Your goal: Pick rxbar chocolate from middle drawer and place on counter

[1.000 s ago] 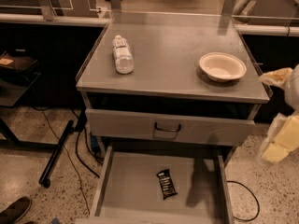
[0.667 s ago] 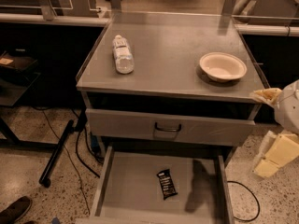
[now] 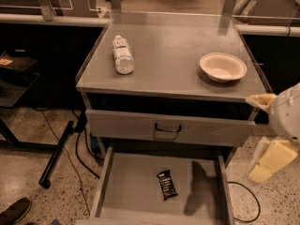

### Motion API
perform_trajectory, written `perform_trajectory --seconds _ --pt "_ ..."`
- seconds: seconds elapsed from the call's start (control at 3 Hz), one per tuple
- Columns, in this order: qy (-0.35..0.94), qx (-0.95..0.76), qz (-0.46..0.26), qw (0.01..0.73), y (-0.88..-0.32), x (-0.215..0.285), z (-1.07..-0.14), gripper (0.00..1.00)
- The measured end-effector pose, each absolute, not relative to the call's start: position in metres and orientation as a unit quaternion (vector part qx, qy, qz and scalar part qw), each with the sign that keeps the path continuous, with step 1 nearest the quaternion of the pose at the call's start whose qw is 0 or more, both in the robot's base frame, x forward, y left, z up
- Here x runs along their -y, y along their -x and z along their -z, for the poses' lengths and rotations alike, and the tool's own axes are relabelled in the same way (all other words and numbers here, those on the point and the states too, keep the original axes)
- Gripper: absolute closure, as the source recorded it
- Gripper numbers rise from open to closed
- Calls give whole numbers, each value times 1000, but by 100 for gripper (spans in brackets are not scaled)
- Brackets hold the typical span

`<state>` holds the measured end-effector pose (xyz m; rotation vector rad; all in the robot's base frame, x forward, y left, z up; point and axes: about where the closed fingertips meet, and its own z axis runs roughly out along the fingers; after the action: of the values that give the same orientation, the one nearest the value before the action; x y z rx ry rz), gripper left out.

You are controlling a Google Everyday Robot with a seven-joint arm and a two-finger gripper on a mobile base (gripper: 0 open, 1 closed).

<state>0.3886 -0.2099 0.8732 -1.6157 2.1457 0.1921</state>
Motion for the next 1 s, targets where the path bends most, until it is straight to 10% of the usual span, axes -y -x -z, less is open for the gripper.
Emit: perform_trajectory --seconds 1.0 --pt "578 -781 -91 217 -388 173 -746 0"
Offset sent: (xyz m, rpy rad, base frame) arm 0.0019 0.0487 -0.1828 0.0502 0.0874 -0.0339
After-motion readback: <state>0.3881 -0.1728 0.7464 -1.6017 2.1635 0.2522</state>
